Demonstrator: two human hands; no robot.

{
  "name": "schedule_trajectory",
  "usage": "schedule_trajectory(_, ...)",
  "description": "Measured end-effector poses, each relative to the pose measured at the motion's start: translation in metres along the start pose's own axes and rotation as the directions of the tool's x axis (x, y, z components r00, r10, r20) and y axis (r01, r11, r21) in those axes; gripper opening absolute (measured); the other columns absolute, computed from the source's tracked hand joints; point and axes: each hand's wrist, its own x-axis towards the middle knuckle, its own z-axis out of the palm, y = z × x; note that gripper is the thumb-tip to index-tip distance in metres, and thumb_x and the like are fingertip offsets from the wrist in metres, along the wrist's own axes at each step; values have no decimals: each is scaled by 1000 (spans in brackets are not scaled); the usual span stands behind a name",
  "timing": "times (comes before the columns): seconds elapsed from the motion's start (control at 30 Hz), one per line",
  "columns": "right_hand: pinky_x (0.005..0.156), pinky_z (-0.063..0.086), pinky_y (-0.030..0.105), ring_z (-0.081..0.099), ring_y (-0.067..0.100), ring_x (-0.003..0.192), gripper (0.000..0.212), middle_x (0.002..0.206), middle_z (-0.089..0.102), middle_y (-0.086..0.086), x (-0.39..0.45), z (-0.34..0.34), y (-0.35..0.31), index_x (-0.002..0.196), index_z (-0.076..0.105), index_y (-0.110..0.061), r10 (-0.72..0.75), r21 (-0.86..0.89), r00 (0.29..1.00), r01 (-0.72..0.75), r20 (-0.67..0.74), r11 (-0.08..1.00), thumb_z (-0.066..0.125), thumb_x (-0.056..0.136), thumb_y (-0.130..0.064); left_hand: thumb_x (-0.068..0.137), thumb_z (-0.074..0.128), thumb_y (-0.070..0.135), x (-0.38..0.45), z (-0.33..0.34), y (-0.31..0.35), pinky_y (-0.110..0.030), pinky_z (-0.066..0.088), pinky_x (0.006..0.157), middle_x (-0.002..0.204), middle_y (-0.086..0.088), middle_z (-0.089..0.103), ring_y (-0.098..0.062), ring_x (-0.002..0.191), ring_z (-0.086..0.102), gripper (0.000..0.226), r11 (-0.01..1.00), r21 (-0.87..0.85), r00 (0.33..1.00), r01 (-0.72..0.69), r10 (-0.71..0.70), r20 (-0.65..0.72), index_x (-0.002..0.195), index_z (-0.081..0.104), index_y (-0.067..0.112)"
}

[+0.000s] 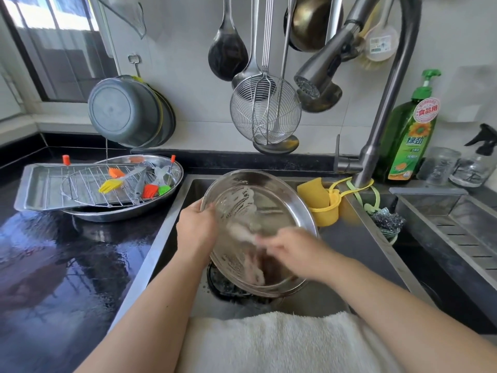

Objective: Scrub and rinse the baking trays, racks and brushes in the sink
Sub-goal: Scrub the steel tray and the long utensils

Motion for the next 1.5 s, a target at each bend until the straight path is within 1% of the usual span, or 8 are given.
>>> schedule_trajectory(0.43,66,52,34,61,19,80,44,116,64,-3,11,-13,11,139,48,-57,273,-95,935,-300,-227,949,47,104,-31,96,54,22,-4,-2,7,-33,36,62,47,14,50,-18,56,44,25,1000,-9,998,25,-25,-57,76,69,22)
schedule_trajectory(0.63,69,43,26,54,16,83,45,93,49,-11,6,1,-20,146,40,-56,8,61,989,1,-149,998,44,108,-32,91,56,29,-13,7,8,-37,52,67,66,10,70,-18,66,62,26,998,48,995,-34,29,93,82,77,41)
schedule_trajectory(0.73,81,49,36,59,26,100,47,117,57,2,23,-14,-3,149,42,-48,254,-59,895,-295,-367,954,41,107,-26,95,57,25,-18,14,10,-32,44,63,59,11,60,-15,62,52,31,999,30,992,-14,10,128,72,75,36)
schedule_trajectory(0.87,82,52,38,59,34,113,54,131,58,11,12,-17,17,152,41,-38,510,-239,833,-551,-213,800,34,103,-15,90,54,33,-12,9,10,-40,57,74,76,9,74,-21,73,67,29,995,92,996,-32,24,81,98,77,48)
schedule_trajectory(1.03,68,45,29,55,19,86,47,103,53,-4,17,-2,5,145,49,-45,235,53,943,-229,-236,972,48,105,-20,93,53,31,-16,9,8,-39,56,76,77,8,74,-19,72,66,29,989,145,994,-42,27,102,101,76,47)
schedule_trajectory(1.2,82,53,38,60,33,105,48,121,61,10,13,-16,24,146,51,-31,461,-189,869,-491,-182,851,44,102,-13,94,48,35,-20,7,16,-39,55,82,89,7,74,-23,87,67,42,974,196,991,-114,98,88,119,65,63)
schedule_trajectory(1.4,77,48,30,58,16,79,42,99,68,-2,17,-6,9,140,54,-46,220,128,925,-189,-308,974,51,104,-24,89,52,35,-20,5,17,-49,61,86,84,11,78,-19,83,73,35,995,92,995,-24,14,103,111,74,51)
schedule_trajectory(1.5,73,52,36,61,27,88,44,112,66,5,21,-15,29,143,51,-46,390,31,867,-400,-312,916,43,106,-24,90,52,36,-22,3,18,-47,62,84,83,13,78,-18,82,74,34,995,76,995,-58,51,82,109,74,54)
